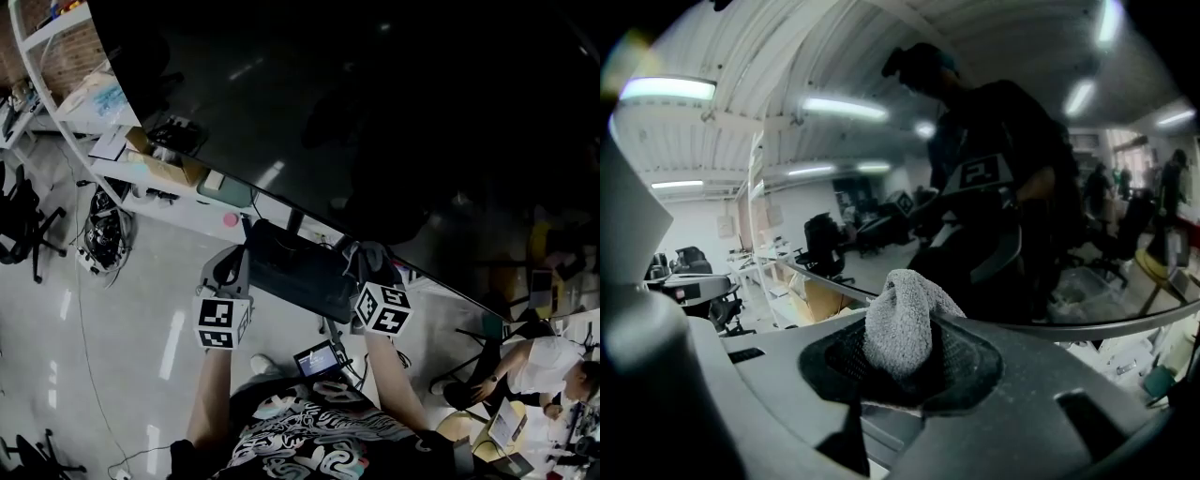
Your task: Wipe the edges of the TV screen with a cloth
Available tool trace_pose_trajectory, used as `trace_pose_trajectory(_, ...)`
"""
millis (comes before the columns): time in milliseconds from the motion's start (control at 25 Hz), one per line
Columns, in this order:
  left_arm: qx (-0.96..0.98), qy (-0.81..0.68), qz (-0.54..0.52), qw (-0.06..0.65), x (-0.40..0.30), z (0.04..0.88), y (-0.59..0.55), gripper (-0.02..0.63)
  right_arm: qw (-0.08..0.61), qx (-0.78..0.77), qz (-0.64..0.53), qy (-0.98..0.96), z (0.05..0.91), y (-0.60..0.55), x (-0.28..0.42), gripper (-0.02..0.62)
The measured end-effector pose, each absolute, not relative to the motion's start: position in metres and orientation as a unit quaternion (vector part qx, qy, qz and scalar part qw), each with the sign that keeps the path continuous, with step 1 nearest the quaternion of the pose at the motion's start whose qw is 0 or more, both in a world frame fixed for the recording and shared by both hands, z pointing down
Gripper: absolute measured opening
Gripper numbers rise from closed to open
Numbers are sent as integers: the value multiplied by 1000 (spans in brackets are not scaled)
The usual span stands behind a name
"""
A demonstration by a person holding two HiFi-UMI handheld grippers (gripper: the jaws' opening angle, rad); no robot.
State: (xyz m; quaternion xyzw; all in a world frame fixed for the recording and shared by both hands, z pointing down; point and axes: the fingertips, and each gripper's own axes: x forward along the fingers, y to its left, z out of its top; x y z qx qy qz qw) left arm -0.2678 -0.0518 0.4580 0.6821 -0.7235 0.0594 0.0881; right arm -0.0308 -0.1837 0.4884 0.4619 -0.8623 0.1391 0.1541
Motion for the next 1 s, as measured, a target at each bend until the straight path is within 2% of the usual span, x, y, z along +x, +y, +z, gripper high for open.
trace_pose_trajectory(1000, 672, -731, 89, 75, -297, 459, -38, 25, 151, 435, 154, -874, 488, -184, -73, 149)
